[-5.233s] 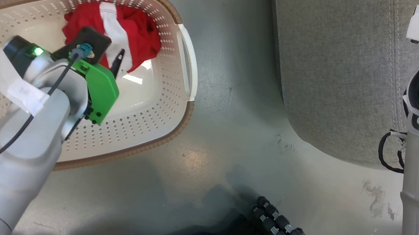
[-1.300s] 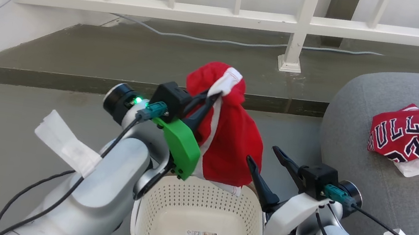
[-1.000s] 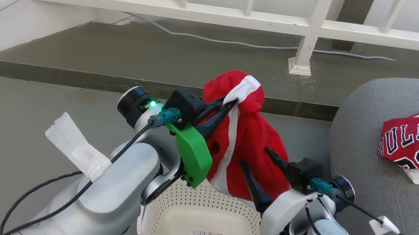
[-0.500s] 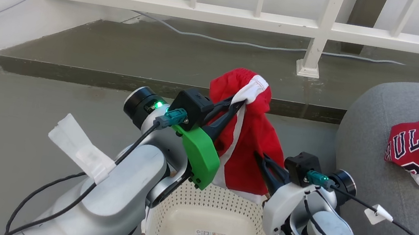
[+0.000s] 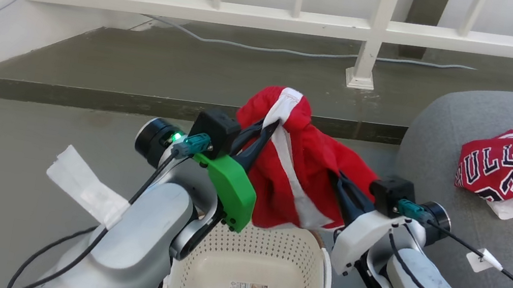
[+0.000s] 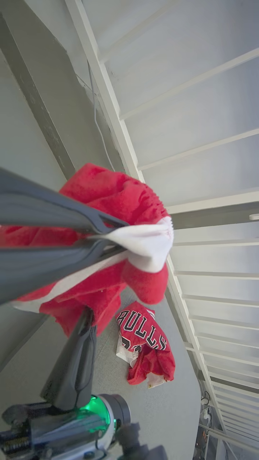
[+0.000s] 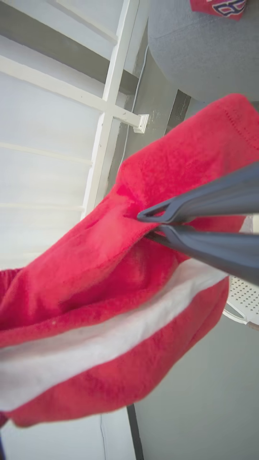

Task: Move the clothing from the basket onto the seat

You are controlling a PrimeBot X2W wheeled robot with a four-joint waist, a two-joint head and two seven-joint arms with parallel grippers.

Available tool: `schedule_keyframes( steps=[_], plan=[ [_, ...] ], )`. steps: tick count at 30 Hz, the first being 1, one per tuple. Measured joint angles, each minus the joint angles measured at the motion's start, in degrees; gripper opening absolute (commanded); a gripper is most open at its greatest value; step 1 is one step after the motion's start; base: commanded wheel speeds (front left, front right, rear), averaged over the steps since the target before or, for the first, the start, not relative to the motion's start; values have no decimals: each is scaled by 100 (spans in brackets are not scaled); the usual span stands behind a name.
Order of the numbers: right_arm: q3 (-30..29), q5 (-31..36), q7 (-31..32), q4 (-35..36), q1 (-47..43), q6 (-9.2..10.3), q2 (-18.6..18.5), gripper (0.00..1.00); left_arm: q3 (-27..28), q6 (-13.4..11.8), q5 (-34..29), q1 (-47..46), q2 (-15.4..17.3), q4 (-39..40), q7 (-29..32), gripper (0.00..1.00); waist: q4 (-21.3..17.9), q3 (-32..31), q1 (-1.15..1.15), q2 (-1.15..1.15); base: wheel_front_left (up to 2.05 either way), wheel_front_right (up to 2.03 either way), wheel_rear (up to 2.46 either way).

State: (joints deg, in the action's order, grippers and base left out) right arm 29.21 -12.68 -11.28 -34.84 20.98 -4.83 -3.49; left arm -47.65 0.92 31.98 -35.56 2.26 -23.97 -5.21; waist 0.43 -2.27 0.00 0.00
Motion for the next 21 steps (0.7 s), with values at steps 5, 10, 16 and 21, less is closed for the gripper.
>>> schedule_keyframes(
  steps=[5, 10, 16, 21],
  plan=[
    [-199, -59, -87, 36, 26, 92, -4, 0, 123, -104, 105, 177, 35, -68, -99, 100, -159, -8, 0, 0, 0, 0, 0],
    [-422, -100, -140, 152, 131, 197, -111, 0, 124, -99, 260, 317, 43, -87, -149, 100, -348, -18, 0, 0, 0, 0, 0],
    [-702, -110, -207, 385, 232, 350, -355, 0, 108, -44, 272, 468, 46, -84, -298, 100, -644, -32, 0, 0, 0, 0, 0],
    [-872, -111, -240, 583, 274, 446, -531, 0, -3, 20, 299, 545, 45, 31, -400, 100, -883, -31, 0, 0, 0, 0, 0]
  ],
)
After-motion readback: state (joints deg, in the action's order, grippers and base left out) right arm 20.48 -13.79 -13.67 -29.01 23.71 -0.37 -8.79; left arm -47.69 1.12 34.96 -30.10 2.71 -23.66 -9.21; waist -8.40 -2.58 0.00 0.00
